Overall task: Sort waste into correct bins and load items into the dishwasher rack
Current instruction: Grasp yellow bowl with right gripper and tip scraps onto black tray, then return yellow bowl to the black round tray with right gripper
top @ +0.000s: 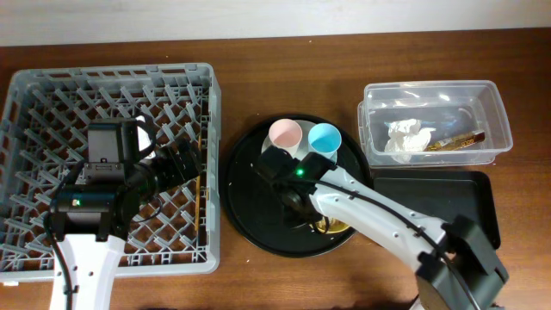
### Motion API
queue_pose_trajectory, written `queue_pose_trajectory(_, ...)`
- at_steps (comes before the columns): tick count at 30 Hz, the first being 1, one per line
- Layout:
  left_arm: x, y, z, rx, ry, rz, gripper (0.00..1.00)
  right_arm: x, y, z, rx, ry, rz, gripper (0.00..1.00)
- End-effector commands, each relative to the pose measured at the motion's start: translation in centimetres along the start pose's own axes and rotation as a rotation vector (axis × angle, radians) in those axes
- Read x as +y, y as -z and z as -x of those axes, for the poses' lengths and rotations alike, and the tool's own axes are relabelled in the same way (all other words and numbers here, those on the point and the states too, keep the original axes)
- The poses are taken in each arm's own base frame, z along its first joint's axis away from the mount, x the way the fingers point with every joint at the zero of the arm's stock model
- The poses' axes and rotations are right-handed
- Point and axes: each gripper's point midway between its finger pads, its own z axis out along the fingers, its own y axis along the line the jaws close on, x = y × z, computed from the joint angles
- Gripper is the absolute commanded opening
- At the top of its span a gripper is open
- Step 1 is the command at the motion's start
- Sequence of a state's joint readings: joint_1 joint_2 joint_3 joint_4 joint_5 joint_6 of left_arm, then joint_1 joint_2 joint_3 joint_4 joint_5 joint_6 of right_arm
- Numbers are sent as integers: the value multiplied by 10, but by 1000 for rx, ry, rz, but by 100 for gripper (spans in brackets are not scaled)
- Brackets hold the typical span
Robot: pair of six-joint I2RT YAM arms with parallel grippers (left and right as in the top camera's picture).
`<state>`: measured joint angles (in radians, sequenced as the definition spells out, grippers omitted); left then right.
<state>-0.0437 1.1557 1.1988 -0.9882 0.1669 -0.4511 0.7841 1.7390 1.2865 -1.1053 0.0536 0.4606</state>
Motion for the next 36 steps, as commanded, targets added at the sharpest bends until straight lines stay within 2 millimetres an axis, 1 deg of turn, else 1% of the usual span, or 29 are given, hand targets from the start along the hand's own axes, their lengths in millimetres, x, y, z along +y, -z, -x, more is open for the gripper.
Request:
queue_pose_trajectory(1,-1,4,4,-15,7,-2,99,-19,40,6,-80,-51,33,4)
queue_pose_trajectory(2,-2,4,4,-15,6,-2,99,-36,49,7,-94,-85,39,4)
queue_pose_trajectory(3,-1,4,4,-15,7,-2,99,-49,57,8,-106,-102,72,4)
queue_pose_trajectory(5,-2,4,4,-15,6,-2,99,-78,75,13,-139,-157,187,4)
queue_pose_trajectory(6,-2,4,4,-15,6,-2,99,-106,83,17,-167,-239,264,4)
queue_pose_trajectory(7,-2,4,4,-15,6,-2,99,-121,84,19,-175,-283,301,4)
queue_pose_trajectory(8,-2,4,4,-15,6,-2,99,-142,85,19,-187,-343,353,4)
queue_pose_trajectory(10,-2,4,4,-15,6,-2,99,-179,87,14,-216,-439,398,4)
queue_pose_trajectory(12,-2,4,4,-15,6,-2,99,-202,90,11,-251,-496,430,4)
queue_pose_trajectory(14,-2,4,4,-15,6,-2,99,-212,93,10,-293,-528,508,4)
queue_pose_trajectory(15,-1,4,4,-15,7,-2,99,-215,90,9,-298,-550,529,4)
queue_pose_trajectory(16,-2,4,4,-15,6,-2,99,-222,81,4,-306,-593,567,4)
queue_pose_trajectory(18,-2,4,4,-15,6,-2,99,-229,73,-1,-344,-643,649,4)
queue_pose_trajectory(19,-2,4,4,-15,6,-2,99,-239,68,-5,-378,-691,686,4)
queue_pose_trajectory(21,-2,4,4,-15,6,-2,99,-253,65,-6,-475,-724,753,4)
queue_pose_trajectory(22,-2,4,4,-15,6,-2,99,-261,59,-8,-539,-753,801,4)
queue_pose_trajectory(25,-2,4,4,-15,6,-2,99,-269,41,-21,-670,-815,910,4)
queue_pose_trajectory(27,-2,4,4,-15,6,-2,99,-274,39,-28,-755,-830,957,4)
queue_pose_trajectory(30,-2,4,4,-15,6,-2,99,-284,47,-37,-881,-844,1025,4)
queue_pose_trajectory(31,-2,4,4,-15,6,-2,99,-286,55,-39,-920,-842,1059,4)
queue_pose_trajectory(33,-1,4,4,-15,7,-2,99,-287,80,-38,-1033,-761,1152,4)
queue_pose_trajectory(34,-2,4,4,-15,6,-2,99,-288,87,-37,-1067,-724,1165,4)
queue_pose_trajectory(36,-2,4,4,-15,6,-2,99,-289,85,-37,-1065,-724,1152,4)
